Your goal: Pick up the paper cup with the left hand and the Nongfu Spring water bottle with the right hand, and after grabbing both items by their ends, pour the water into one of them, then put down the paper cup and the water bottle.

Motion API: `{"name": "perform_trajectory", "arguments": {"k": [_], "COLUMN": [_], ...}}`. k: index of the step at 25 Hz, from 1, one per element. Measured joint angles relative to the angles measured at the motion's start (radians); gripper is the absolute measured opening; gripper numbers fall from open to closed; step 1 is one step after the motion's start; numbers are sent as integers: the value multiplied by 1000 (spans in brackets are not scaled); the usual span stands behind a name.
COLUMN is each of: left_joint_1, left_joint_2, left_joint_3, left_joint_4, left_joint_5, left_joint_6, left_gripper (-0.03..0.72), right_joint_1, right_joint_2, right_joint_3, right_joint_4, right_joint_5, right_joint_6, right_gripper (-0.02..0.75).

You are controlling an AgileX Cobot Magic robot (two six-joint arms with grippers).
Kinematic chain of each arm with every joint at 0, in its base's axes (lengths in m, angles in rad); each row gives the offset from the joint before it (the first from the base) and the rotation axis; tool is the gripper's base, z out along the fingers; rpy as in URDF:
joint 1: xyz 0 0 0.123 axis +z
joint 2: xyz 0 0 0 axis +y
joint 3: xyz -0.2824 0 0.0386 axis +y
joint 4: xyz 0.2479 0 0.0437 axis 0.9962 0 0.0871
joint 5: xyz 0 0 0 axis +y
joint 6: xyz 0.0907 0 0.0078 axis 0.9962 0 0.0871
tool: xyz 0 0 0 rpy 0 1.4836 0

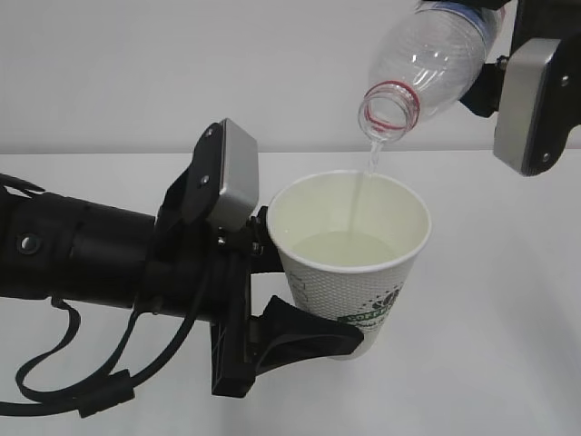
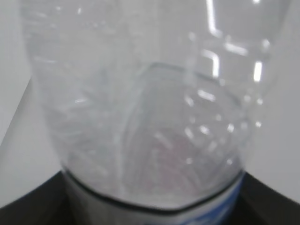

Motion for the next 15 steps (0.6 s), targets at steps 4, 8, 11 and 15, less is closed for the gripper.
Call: {"name": "perform_trajectory", "arguments": {"k": [4, 8, 11, 15], "left_joint_1": [0, 0, 0, 0], "left_joint_2": [0, 0, 0, 0], "left_joint_3": [0, 0, 0, 0], "left_joint_4": [0, 0, 0, 0], "left_joint_5": [0, 0, 0, 0], "left_joint_6": [0, 0, 0, 0], "left_gripper": [531, 531, 531, 531], "right_joint_1": [0, 0, 0, 0], "right_joint_2": [0, 0, 0, 0], "right_joint_3": [0, 0, 0, 0], "right_joint_4": [0, 0, 0, 0], "right_joint_5": [0, 0, 0, 0], "right_joint_6": [0, 0, 0, 0], "right_gripper": [485, 485, 485, 485]}}
